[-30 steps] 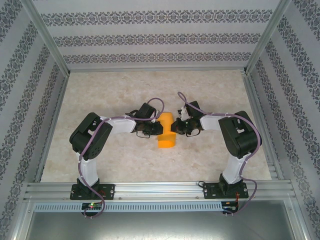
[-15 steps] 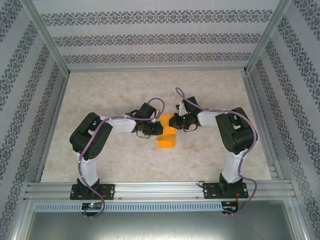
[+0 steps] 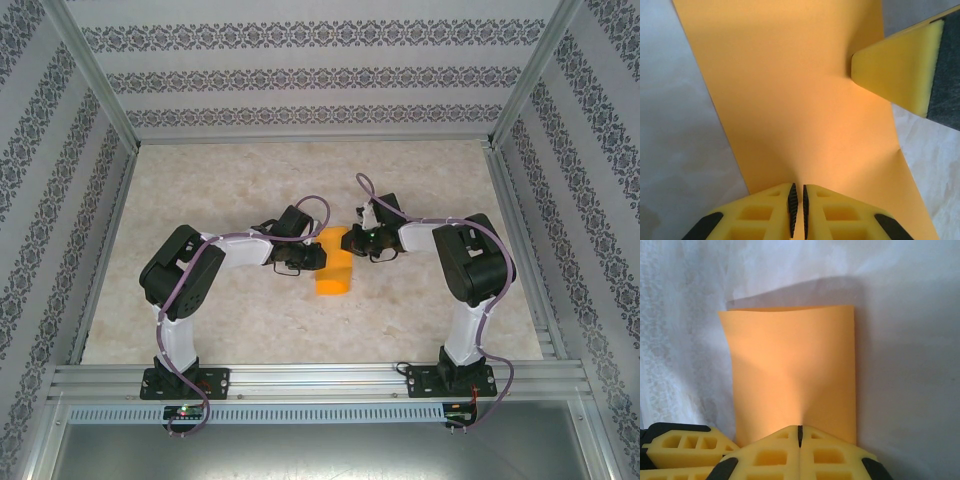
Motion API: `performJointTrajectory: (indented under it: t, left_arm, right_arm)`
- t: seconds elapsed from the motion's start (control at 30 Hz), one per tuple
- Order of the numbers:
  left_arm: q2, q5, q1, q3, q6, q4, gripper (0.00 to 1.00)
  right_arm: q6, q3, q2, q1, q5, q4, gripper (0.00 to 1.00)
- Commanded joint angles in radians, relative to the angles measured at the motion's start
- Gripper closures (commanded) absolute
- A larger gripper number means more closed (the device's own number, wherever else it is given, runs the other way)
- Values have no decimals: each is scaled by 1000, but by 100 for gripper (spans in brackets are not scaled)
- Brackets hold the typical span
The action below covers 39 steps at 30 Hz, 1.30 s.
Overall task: Fold a paper plane with a square sheet of paper (pick it up from the middle)
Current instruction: Fold the square sheet of paper in half at the center of the table.
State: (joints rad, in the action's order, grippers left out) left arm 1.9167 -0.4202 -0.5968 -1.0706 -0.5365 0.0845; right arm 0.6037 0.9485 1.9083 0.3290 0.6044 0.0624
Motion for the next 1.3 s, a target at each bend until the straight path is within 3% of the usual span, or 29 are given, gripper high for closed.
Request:
performJointTrajectory:
  t: [0.0,0.33,0.67,0.93,1.27]
  left_arm:
    - [58,106,-5,37,38,167,82]
    - [62,117,-5,33,49,183,82]
    - [69,108,-5,21,51,184,82]
    - [68,101,-5,20,58,190,82]
    - [50,95,-5,26,73,216,82]
  right_arm:
    - [11,-24,24,-48,-138,64,100]
    - [29,-8,15,-93,-145,75,100]
    - [38,7,-99,-25,-83,50,100]
    - [55,73,7,15,-82,76,100]
    - [41,79,79,-25,-158,91,100]
